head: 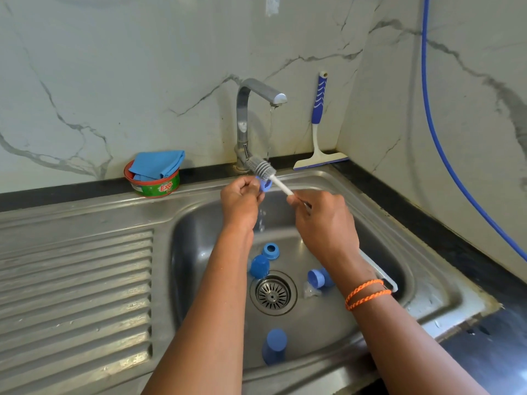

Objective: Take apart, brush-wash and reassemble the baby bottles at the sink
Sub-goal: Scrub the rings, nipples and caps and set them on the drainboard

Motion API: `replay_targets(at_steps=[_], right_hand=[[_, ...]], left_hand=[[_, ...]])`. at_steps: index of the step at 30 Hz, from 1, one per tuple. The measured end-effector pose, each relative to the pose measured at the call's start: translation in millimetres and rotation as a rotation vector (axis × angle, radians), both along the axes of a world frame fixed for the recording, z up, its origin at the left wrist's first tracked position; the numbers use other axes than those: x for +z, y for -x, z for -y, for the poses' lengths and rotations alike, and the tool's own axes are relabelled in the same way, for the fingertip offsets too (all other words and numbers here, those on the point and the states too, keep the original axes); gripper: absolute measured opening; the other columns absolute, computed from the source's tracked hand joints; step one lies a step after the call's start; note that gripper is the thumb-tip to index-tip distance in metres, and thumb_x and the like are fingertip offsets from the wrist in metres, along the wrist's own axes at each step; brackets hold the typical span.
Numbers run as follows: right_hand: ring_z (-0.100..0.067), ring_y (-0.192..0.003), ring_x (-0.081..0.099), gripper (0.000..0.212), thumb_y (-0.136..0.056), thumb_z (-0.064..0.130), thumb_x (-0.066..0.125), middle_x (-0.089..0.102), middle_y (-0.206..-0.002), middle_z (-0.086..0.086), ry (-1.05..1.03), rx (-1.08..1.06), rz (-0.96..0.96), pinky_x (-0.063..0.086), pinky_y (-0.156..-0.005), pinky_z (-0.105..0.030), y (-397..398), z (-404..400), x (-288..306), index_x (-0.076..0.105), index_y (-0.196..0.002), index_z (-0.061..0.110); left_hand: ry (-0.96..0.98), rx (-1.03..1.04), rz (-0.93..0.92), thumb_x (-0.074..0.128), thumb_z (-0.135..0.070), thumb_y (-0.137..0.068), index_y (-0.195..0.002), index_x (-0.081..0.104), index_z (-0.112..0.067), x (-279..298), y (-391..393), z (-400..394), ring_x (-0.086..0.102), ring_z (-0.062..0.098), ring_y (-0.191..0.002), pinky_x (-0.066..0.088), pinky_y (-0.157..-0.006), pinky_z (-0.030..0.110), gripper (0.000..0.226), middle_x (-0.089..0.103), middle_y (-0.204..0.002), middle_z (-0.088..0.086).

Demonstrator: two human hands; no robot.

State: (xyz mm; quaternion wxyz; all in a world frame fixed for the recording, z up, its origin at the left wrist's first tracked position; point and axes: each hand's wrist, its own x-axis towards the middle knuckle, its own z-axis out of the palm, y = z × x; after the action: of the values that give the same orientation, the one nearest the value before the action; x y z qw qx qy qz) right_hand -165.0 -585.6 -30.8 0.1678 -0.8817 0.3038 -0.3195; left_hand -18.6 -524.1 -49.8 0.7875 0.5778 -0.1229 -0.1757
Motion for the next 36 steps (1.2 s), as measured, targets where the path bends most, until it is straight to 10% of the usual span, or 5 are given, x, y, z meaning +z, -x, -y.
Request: replay_targets(at_steps=[28, 36], right_hand=[[-0.031, -0.060, 0.050, 0.043, -0.106, 0.040, 0.058, 0.054, -0.064, -0.004, -0.181, -0.044, 0.072, 0.039, -0.054, -0.037, -1.5, 8.5, -7.4, 0.055, -0.068, 0.019], [-0.014, -0.052, 0.038, 0.051, -0.107, 0.025, 0.057, 0.045, -0.060, 0.005, -0.350, 0.027, 0.095, 0.034, -0.054, -0.030, -7.0, -8.2, -12.3, 0.041, -0.059, 0.031]], left_hand=[[0.182, -0.047, -0.205, 0.057, -0.009, -0.106, -0.106, 0.070, -0.010, 11.3, 2.8, -6.5, 0.076, 0.024, -0.104, 0.061, -0.096, 0.037, 0.014, 0.077, -0.110, 0.015], [0.600, -0.139, -0.686, 0.055, -0.017, -0.106, -0.128, 0.061, 0.003, 4.6, 17.8, 1.3, 0.068, 0.031, -0.115, 0.053, -0.105, 0.042, 0.030, 0.073, -0.119, 0.020]])
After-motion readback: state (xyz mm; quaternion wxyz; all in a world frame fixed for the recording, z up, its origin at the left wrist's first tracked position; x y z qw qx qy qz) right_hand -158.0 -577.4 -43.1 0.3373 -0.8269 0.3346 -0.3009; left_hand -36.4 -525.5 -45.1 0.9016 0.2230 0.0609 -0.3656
